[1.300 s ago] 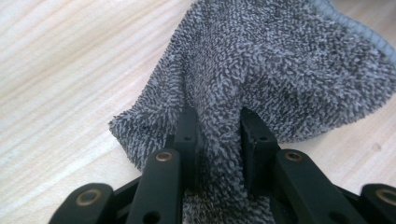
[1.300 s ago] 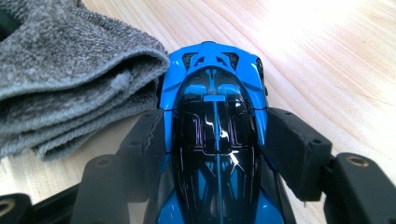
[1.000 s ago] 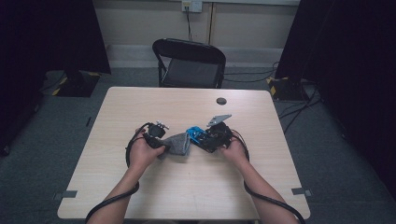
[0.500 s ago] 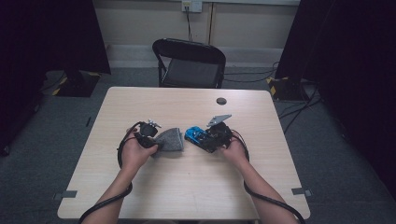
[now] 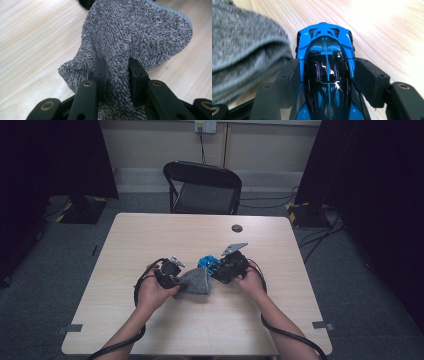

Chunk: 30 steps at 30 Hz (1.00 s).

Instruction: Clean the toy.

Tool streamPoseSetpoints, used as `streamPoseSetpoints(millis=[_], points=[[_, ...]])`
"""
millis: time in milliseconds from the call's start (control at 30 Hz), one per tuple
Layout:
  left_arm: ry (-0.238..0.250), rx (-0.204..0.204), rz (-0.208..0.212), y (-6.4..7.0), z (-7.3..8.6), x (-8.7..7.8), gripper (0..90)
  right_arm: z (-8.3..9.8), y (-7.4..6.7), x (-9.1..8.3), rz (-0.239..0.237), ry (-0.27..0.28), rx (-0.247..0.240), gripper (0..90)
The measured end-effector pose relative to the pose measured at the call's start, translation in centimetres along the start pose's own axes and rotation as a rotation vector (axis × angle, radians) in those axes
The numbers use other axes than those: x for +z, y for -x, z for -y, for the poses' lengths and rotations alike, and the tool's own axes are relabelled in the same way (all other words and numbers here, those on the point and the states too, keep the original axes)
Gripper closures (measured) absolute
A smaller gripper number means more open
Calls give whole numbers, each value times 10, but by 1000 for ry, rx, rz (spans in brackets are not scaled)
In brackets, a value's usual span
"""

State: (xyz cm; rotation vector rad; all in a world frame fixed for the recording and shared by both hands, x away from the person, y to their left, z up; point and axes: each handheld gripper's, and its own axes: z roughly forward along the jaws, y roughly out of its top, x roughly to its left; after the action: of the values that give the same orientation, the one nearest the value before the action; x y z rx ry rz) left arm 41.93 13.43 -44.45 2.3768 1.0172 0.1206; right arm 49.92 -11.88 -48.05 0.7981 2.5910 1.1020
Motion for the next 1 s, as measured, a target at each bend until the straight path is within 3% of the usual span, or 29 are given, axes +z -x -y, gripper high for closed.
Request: streamPoseSetpoints(millis=[167, 433, 700, 1000], points=[[-15, 28, 23, 11, 0, 8, 716, 0, 0, 0, -2, 0, 4, 379], [-26, 106, 93, 41, -9, 17, 716, -1, 1, 0, -7, -10, 4, 379], [-15, 114, 104, 46, -17, 26, 715, -2, 1, 0, -5, -19, 1, 379], [-30, 187, 175, 66, -23, 35, 716, -2, 1, 0, -8, -13, 6, 379]])
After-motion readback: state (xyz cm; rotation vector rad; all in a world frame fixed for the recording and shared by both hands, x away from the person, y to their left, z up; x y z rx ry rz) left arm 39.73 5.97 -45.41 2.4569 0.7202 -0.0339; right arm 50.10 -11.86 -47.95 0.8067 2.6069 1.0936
